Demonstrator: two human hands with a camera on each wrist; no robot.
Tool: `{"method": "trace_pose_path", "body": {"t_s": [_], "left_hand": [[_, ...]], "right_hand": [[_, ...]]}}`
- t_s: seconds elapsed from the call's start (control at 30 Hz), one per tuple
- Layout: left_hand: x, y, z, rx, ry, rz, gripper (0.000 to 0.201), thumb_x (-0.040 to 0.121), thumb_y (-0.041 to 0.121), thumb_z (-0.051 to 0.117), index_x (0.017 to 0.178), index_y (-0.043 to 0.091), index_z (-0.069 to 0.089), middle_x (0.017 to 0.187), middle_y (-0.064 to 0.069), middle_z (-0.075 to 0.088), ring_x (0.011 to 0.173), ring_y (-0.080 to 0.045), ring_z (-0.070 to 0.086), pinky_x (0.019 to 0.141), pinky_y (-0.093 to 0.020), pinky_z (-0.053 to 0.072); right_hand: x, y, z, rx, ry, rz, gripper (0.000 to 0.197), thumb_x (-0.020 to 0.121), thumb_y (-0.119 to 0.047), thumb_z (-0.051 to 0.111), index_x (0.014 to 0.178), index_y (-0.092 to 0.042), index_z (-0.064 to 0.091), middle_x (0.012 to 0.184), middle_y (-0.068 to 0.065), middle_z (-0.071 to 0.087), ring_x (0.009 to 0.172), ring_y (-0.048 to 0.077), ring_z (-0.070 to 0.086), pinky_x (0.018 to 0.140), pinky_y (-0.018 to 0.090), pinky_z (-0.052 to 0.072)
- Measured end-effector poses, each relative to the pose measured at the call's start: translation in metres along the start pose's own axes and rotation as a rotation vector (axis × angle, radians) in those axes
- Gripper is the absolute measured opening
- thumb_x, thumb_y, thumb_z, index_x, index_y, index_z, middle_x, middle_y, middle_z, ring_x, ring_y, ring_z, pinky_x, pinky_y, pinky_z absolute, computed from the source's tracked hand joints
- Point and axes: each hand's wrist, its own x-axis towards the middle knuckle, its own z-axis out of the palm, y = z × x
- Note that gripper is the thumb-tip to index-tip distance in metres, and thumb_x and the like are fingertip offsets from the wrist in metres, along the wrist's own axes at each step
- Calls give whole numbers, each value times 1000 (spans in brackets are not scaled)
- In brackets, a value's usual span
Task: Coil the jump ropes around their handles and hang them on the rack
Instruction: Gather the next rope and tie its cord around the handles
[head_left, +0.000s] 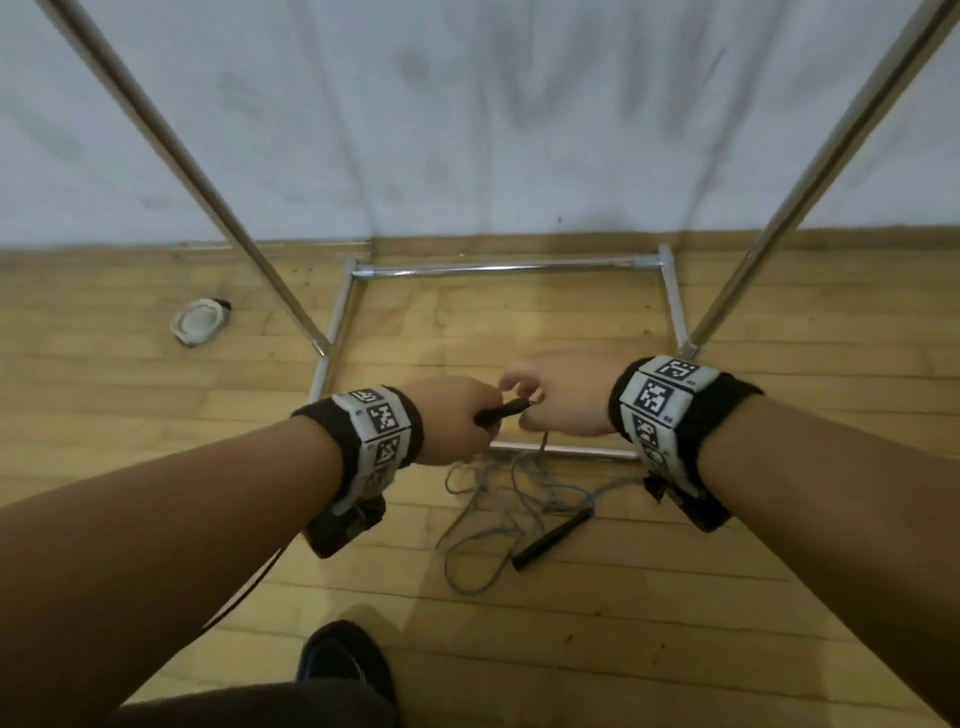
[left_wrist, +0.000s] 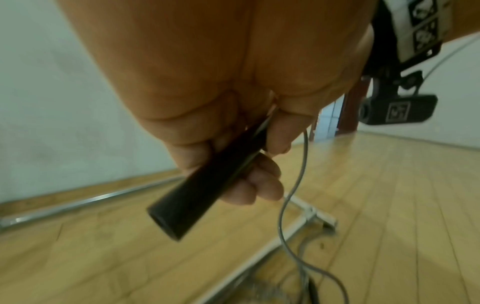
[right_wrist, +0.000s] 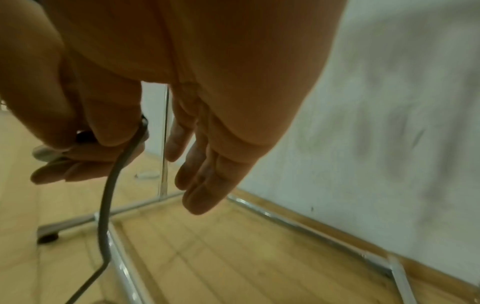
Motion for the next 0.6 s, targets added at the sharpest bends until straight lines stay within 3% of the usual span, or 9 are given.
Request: {"method": "trace_pose_path", "body": {"t_s": [0.07, 0.17, 0.23, 0.3, 0.37, 0.43, 0.53, 0.6], "left_hand": [[-33, 16, -26, -153, 107, 39, 18, 96, 19, 58, 84, 33, 60, 86, 6, 71, 82, -17, 68, 69, -30, 48], [-81, 40, -61, -408, 214, 165, 13, 83, 32, 62, 70, 32, 65, 57, 13, 56, 56, -11, 52, 57, -29, 40], [-110, 57, -78, -568, 227, 278, 24, 80, 49, 66, 62, 33, 67, 53, 8, 47, 48, -13, 40, 50, -30, 32], [-135, 72, -91, -756, 290, 371, 43, 81, 61, 69, 55, 26, 62, 51, 6, 42, 43, -13, 33, 45, -27, 29], [-158, 88, -102, -970, 361, 464, 55, 87, 61, 67, 50, 24, 50, 50, 4, 36, 41, -14, 30, 42, -24, 30], [-181, 102, -117, -1214, 411, 581, 57, 96, 54, 59, 51, 24, 41, 49, 3, 32, 39, -15, 27, 40, -24, 29], [-218, 108, -151, -1599, 570, 748, 53, 100, 43, 49, 55, 24, 27, 50, 6, 21, 41, -13, 18, 39, -24, 19], [-241, 101, -170, -1763, 720, 792, 44, 98, 38, 48, 61, 27, 26, 55, 8, 24, 44, -12, 19, 39, -24, 18]], "right_hand": [[-22, -18, -22, 25, 47, -32, 20, 97, -30, 61, 115, -24, 67, 107, -3, 70, 99, 22, 64, 80, 35, 50], [-63, -40, -54, 289, 125, -51, 15, 100, -29, 55, 100, -27, 70, 82, -4, 78, 87, 11, 72, 85, 35, 53], [-90, -52, -73, 483, 218, -93, 21, 101, -21, 50, 98, -27, 69, 66, 0, 74, 79, 14, 76, 81, 28, 56], [-115, -62, -88, 661, 314, -142, 22, 101, -11, 49, 96, -15, 71, 52, 3, 57, 60, 22, 72, 76, 27, 57], [-136, -65, -98, 746, 372, -165, 21, 102, -15, 53, 98, -1, 69, 51, 6, 45, 46, 21, 55, 74, 34, 62], [-152, -60, -100, 730, 375, -158, 31, 104, -26, 53, 100, 1, 67, 52, 4, 44, 45, 17, 47, 69, 33, 64], [-172, -35, -91, 601, 359, -31, 34, 105, -34, 52, 100, -4, 68, 57, 5, 52, 53, 17, 54, 75, 32, 64], [-183, -10, -81, 521, 341, 104, 32, 105, -32, 51, 99, -6, 68, 63, 9, 58, 57, 19, 58, 67, 26, 61]]}}
